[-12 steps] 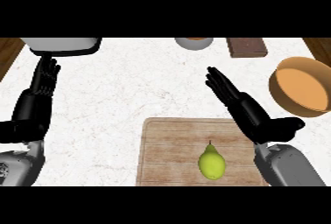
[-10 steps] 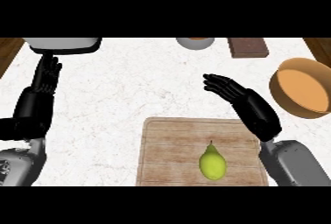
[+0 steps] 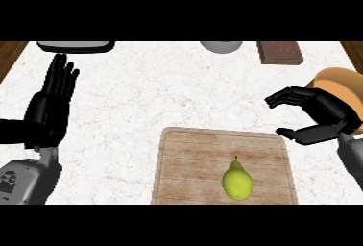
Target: Pick the pear from the cutting board and place it in the pot
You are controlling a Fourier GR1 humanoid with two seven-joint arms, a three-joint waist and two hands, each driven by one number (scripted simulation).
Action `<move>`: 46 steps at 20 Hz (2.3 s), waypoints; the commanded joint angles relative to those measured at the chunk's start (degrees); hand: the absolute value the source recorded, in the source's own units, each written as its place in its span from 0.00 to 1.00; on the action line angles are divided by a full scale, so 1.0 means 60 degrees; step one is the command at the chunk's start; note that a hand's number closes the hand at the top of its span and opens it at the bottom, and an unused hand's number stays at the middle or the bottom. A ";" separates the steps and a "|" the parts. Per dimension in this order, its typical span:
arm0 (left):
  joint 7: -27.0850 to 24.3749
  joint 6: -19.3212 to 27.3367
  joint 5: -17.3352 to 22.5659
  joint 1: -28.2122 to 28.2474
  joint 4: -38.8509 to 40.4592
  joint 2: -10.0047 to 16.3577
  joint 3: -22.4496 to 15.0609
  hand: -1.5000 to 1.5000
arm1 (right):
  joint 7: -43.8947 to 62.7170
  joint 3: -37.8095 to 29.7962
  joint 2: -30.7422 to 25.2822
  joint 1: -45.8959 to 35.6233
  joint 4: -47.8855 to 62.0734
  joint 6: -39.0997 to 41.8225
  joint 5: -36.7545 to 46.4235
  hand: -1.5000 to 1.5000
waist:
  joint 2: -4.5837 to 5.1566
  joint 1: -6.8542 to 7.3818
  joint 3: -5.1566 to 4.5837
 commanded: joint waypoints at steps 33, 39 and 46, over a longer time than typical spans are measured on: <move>0.0230 -0.1063 -0.0141 0.0224 0.0275 -0.0407 0.1126 0.50 | -0.0198 0.2077 0.0296 -0.0972 -0.0501 0.3638 0.5321 0.00 | -0.0168 -0.0221 -0.0028; 0.0666 -0.1223 -0.0115 -0.0833 0.0927 -0.0464 0.1592 0.50 | 0.0254 0.1698 0.1182 -0.0479 -0.1416 0.3518 0.5635 0.00 | -0.0165 -0.0282 -0.0030; 0.0005 -0.1285 -0.0690 -0.0291 0.0954 -0.1088 0.1425 0.50 | 0.0146 0.1477 0.1906 -0.0114 -0.1391 0.3271 0.6944 0.00 | -0.0156 -0.0252 -0.0029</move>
